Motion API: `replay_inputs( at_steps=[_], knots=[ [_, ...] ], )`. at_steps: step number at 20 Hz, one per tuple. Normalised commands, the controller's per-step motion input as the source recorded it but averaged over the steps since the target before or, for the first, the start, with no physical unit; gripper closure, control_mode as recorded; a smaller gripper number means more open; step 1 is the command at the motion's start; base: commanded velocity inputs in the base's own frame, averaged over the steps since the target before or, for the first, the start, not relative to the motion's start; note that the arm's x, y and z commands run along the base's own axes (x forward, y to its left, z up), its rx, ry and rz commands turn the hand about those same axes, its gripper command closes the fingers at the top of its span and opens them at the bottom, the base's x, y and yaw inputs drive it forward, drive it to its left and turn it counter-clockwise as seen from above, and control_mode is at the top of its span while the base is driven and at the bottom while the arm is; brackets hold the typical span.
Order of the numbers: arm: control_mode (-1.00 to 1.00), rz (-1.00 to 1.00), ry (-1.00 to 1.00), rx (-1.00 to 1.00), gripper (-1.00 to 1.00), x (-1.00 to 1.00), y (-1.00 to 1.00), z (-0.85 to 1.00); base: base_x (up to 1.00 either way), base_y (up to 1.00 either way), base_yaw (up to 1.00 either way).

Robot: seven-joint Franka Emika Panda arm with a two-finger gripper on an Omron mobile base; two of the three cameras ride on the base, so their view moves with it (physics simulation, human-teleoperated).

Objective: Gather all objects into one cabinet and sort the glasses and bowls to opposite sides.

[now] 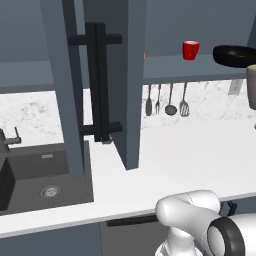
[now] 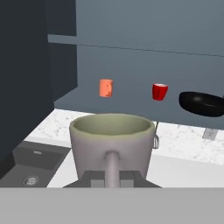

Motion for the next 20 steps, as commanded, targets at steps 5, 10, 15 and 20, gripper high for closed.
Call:
replay_inputs(
  at_steps=[5, 10, 15, 20],
  knots=[
    [1.0, 0.0, 0.0, 0.0, 1.0, 0.0, 0.0, 0.0, 0.93, -0.34, 0.04],
    [1.0, 0.0, 0.0, 0.0, 1.0, 0.0, 0.0, 0.0, 0.92, -0.73, -0.01],
    [1.0, 0.0, 0.0, 0.0, 1.0, 0.0, 0.0, 0.0, 0.43, -0.27, 0.0],
    [1.0, 0.0, 0.0, 0.0, 1.0, 0.0, 0.0, 0.0, 0.0, 0.0, 0.0]
  ],
)
